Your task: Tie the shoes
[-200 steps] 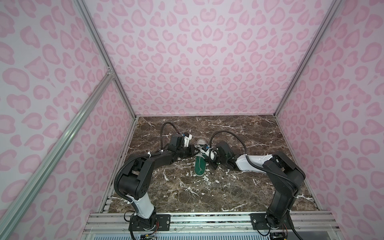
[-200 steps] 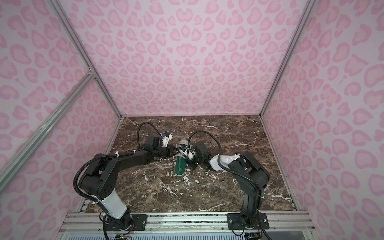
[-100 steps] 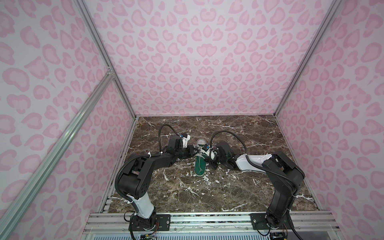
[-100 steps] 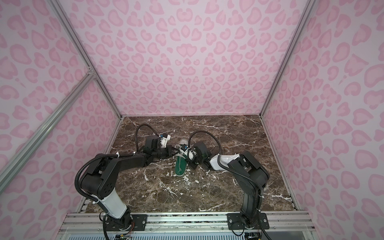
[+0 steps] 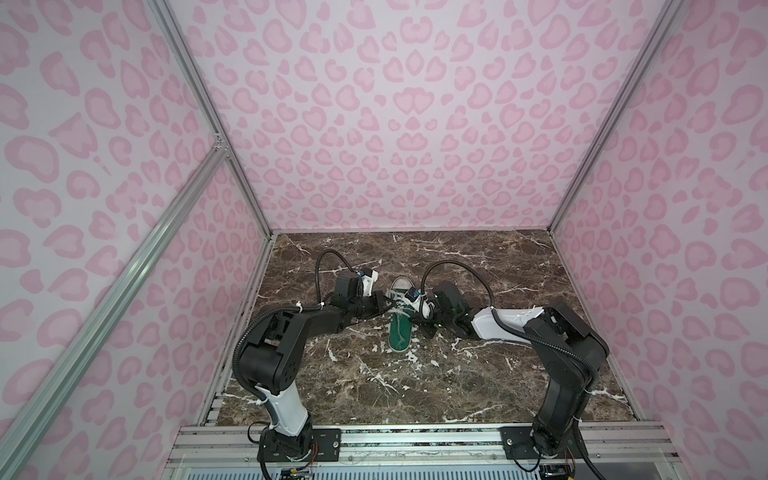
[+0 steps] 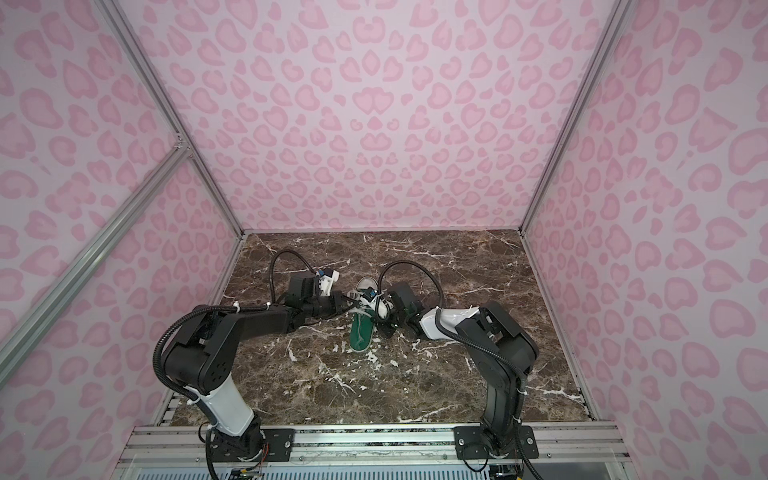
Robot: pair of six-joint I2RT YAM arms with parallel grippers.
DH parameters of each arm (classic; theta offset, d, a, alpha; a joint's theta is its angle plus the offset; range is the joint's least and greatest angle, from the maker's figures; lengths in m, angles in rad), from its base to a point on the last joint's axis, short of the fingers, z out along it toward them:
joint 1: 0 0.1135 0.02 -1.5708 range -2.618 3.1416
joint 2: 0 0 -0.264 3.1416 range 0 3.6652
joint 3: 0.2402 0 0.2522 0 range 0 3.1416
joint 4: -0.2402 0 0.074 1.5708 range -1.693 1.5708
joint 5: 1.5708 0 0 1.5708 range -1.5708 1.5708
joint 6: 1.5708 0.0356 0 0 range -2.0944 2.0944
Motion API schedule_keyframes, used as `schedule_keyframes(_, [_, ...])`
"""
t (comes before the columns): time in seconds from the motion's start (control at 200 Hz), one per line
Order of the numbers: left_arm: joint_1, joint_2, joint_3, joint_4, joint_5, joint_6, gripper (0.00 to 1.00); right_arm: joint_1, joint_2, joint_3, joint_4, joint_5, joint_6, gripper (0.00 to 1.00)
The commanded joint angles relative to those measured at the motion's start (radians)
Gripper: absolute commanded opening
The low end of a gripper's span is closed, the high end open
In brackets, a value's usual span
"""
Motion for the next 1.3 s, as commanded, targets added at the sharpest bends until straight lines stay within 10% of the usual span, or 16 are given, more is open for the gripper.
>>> schedule_keyframes(0.0, [0.009,0.002,-0.008,0.071,-0.017,0.002,0.03,-0.004,0.011,-0.006,-0.078,0.027,-0.003,0.00])
schedule_keyframes(1.295, [0.020,-0.002,0.012,0.047,0.017,0.025,0.03,-0.030,-0.047,-0.052,-0.124,0.041,0.010,0.00])
